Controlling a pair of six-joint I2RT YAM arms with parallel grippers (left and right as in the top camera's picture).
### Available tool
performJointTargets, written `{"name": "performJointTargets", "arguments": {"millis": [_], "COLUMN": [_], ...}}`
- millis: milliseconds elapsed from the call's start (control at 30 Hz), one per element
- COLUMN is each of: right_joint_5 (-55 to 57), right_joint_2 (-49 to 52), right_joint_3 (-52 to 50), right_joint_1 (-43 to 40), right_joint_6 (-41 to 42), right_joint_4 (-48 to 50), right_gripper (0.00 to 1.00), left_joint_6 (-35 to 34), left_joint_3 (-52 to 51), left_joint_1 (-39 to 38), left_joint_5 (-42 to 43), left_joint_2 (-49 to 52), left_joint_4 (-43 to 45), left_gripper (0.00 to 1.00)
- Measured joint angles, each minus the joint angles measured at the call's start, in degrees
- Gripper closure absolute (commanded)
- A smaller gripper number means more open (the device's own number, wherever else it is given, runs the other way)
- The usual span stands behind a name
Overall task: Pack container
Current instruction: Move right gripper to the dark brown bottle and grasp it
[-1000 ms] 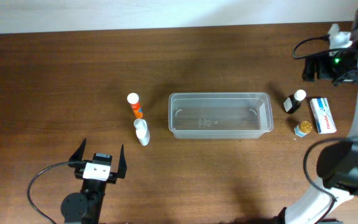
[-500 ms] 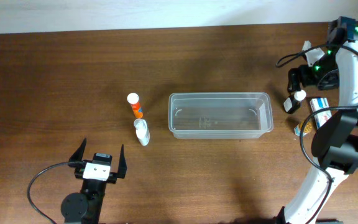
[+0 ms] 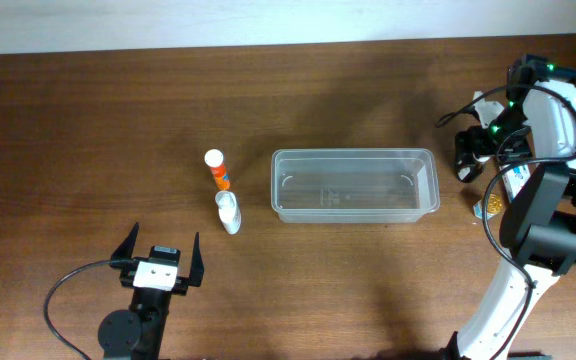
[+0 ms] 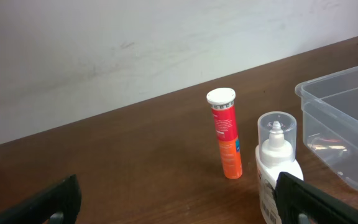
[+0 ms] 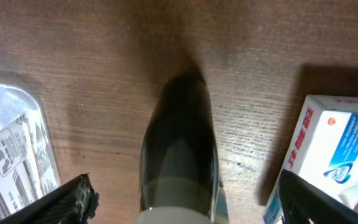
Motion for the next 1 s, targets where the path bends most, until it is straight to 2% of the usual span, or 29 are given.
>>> {"name": "performJointTargets", "arguments": {"millis": [67, 133, 300, 400, 500, 800, 1000], "right_joint_5": [0.0, 0.0, 0.0, 0.0, 0.0, -0.2, -1.3], "right_joint_2": [0.0, 0.0, 0.0, 0.0, 0.0, 0.0, 0.5], "right_joint_3": [0.0, 0.0, 0.0, 0.0, 0.0, 0.0, 3.8], "right_joint_1": [0.0, 0.0, 0.0, 0.0, 0.0, 0.0, 0.0], "right_joint_6": [0.0, -0.3, -0.1, -0.1, -0.1, 0.0, 1.6], "right_joint_4": [0.5, 0.9, 1.3, 1.3, 1.3, 0.7, -5.1], "right_gripper": [0.23, 0.38, 0.57, 0.59, 0.7, 0.74, 0.74], "left_joint_6": [0.0, 0.0, 0.0, 0.0, 0.0, 0.0, 0.0], "left_joint_3": [0.0, 0.0, 0.0, 0.0, 0.0, 0.0, 0.0], "left_joint_1": [0.0, 0.0, 0.0, 0.0, 0.0, 0.0, 0.0], "left_joint_5": [0.0, 0.0, 0.0, 0.0, 0.0, 0.0, 0.0], "left_joint_2": [0.0, 0.0, 0.0, 0.0, 0.0, 0.0, 0.0], "left_joint_4": [0.0, 0.0, 0.0, 0.0, 0.0, 0.0, 0.0], "left_gripper": [0.01, 0.01, 0.01, 0.01, 0.01, 0.01, 0.01]}}
